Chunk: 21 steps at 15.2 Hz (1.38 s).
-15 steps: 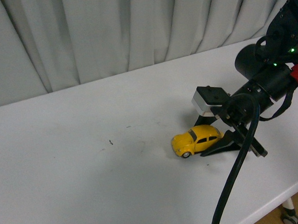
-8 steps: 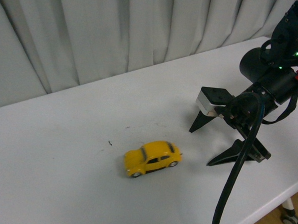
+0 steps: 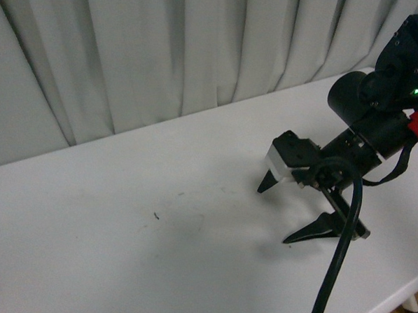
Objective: Wind up and store yellow beetle toy
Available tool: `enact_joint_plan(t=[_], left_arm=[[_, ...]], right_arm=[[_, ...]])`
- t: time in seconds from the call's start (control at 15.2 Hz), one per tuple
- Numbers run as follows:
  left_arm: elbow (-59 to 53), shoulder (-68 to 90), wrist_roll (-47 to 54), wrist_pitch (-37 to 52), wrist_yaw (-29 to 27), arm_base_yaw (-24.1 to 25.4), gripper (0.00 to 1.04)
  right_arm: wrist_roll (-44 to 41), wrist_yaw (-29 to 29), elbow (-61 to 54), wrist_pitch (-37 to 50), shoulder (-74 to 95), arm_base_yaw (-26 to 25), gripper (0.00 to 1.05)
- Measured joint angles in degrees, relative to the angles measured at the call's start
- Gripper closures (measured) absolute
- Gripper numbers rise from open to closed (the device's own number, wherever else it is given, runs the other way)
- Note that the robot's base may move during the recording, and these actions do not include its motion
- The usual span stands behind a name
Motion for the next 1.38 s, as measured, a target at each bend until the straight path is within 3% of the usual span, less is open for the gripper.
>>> enact_joint_plan(t=[0.2,0.4,0.66,0.73,0.79,0.86,0.92,0.99,1.12,1.19,1.25,1.38], left_arm=[[0.0,0.0,0.0,0.0,0.0,0.0,0.07],[0.0,0.0,0.0,-0.02,0.0,0.0,0.07],[0.0,0.0,-0.02,0.0,-0.02,0.0,0.07],[0.0,0.0,0.0,0.0,0.0,0.0,0.07],[0.0,0.0,0.0,0.0,0.0,0.0,0.07],[0.0,0.0,0.0,0.0,0.0,0.0,0.07],[0.0,0.0,0.0,0.0,-0.02,0.0,0.07],[0.0,0.0,0.0,0.0,-0.02,0.0,0.07],[0.0,-0.02,0.0,0.0,0.04,0.0,0.07],[0.0,-0.02,0.0,-0.02,-0.02,0.0,0.07],[0.0,0.0,0.0,0.0,-0.02,0.0,0.07],[0.0,0.0,0.0,0.0,0.0,0.0,0.07]], right_arm=[[5.18,-7.54,-6.75,11.76,-10.1,3.56,0.07],[20.65,-14.08,-14.56,26.71,-26.27,1.7,0.07],[31.45,-18.64,-17.03,32.7,-35.65,-0.72,0.07],[35.67,-17.77,-19.02,39.28,-37.13,-0.55,0.08],[47.34,0.5,-27.08,57.22,-39.69,2.56,0.2],[60.54,15.47,-35.91,68.28,-43.43,6.58,0.33],[73.64,27.39,-41.57,71.93,-49.68,9.77,0.45],[85.59,38.45,-44.54,67.1,-59.87,13.73,0.6],[93.39,43.45,-47.93,52.96,-76.94,15.78,0.85],[94.75,43.6,-49.7,50.93,-83.27,15.56,0.97],[95.49,43.6,-50.93,50.97,-86.68,15.47,1.03],[96.1,43.63,-54.07,49.53,-89.57,15.47,1.03]])
